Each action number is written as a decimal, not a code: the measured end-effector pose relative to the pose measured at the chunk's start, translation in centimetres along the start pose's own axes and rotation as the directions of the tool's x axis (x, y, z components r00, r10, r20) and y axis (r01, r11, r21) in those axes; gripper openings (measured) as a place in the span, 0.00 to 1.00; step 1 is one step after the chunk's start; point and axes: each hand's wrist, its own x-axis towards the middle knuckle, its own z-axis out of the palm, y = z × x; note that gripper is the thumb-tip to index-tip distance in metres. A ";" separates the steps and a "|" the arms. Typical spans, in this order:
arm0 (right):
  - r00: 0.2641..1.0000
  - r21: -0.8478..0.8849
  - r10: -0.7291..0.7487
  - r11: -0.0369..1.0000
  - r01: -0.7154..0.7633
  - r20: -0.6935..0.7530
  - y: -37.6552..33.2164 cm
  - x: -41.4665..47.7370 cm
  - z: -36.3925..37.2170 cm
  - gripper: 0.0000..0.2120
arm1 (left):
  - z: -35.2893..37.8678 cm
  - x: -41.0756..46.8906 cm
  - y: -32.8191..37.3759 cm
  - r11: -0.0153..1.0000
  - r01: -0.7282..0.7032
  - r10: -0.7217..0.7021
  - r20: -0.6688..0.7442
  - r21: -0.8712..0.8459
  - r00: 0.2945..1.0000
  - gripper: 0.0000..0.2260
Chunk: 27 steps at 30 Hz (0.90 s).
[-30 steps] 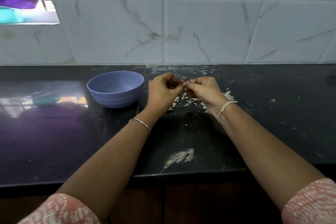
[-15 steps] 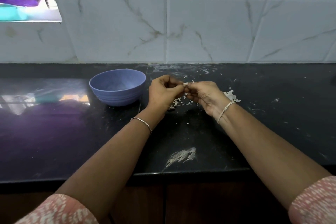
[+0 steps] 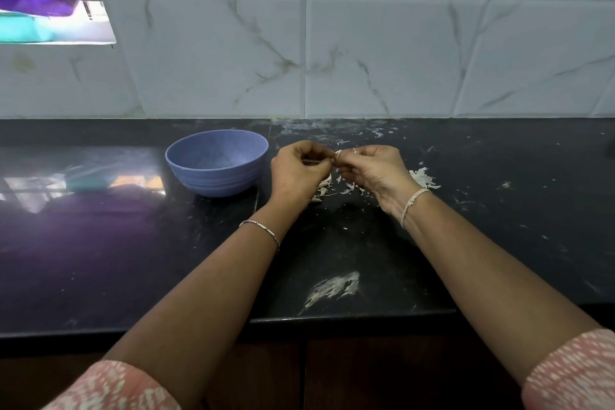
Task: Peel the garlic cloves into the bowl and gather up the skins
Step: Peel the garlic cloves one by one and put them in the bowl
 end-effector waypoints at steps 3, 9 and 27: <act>0.997 -0.085 -0.074 0.994 0.072 -0.022 0.1 0.1 0.0 0.04 | -0.1 -0.2 0.2 0.999 -0.023 0.023 0.002 0.034 1.000 0.12; 0.994 -0.094 -0.111 0.989 0.111 0.006 0.0 0.2 -0.3 0.04 | -0.2 -0.2 0.3 0.998 -0.038 0.038 0.002 0.044 0.999 0.11; 0.996 0.051 -0.024 0.999 0.020 0.082 -0.1 0.7 -1.1 0.03 | -0.2 0.1 0.0 0.996 -0.010 0.016 0.068 -0.089 0.998 0.08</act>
